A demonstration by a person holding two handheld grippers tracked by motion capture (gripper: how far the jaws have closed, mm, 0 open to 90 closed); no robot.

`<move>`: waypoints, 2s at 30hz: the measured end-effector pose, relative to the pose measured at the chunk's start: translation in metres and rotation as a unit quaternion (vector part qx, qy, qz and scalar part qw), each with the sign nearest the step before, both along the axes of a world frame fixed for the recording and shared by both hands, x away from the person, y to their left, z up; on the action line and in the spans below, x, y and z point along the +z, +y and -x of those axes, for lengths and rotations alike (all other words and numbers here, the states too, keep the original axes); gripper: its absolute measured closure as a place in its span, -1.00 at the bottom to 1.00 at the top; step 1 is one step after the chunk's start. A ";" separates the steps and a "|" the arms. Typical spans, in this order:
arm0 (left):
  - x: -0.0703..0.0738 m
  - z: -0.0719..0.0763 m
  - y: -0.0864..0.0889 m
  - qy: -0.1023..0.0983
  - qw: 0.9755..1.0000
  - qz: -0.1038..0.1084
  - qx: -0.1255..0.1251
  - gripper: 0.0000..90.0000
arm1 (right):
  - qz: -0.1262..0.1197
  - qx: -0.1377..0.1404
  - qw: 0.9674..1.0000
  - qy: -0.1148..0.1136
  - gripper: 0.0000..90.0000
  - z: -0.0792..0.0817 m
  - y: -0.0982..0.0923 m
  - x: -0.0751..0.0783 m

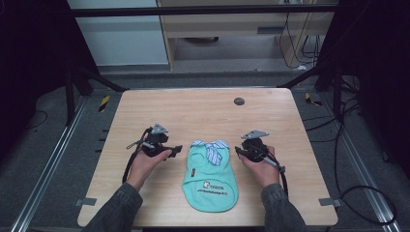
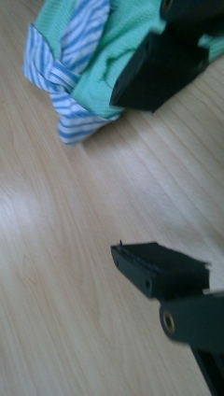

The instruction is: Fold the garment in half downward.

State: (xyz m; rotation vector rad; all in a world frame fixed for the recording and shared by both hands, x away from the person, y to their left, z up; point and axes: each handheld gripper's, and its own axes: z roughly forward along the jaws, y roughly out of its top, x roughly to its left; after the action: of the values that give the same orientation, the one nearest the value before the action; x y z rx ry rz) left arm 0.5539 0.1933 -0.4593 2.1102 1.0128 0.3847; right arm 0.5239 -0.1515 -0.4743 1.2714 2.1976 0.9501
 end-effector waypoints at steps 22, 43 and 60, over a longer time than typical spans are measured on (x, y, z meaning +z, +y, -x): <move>-0.003 -0.029 -0.070 0.025 0.998 -0.050 -0.023 0.27 | -0.012 0.007 0.999 0.034 0.36 -0.039 0.040 0.007; -0.025 -0.034 -0.062 0.061 0.996 -0.057 -0.021 0.26 | 0.006 0.011 0.996 0.083 0.24 -0.054 0.059 -0.011; -0.027 -0.028 -0.065 0.061 0.995 -0.053 -0.053 0.60 | -0.002 0.037 0.994 0.104 0.63 -0.048 0.059 -0.012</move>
State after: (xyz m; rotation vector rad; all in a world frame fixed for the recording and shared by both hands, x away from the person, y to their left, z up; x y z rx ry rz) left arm 0.5823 0.1287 -0.4859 2.2952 0.9622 0.2654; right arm 0.5724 -0.0927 -0.4862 1.3524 2.4178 0.8848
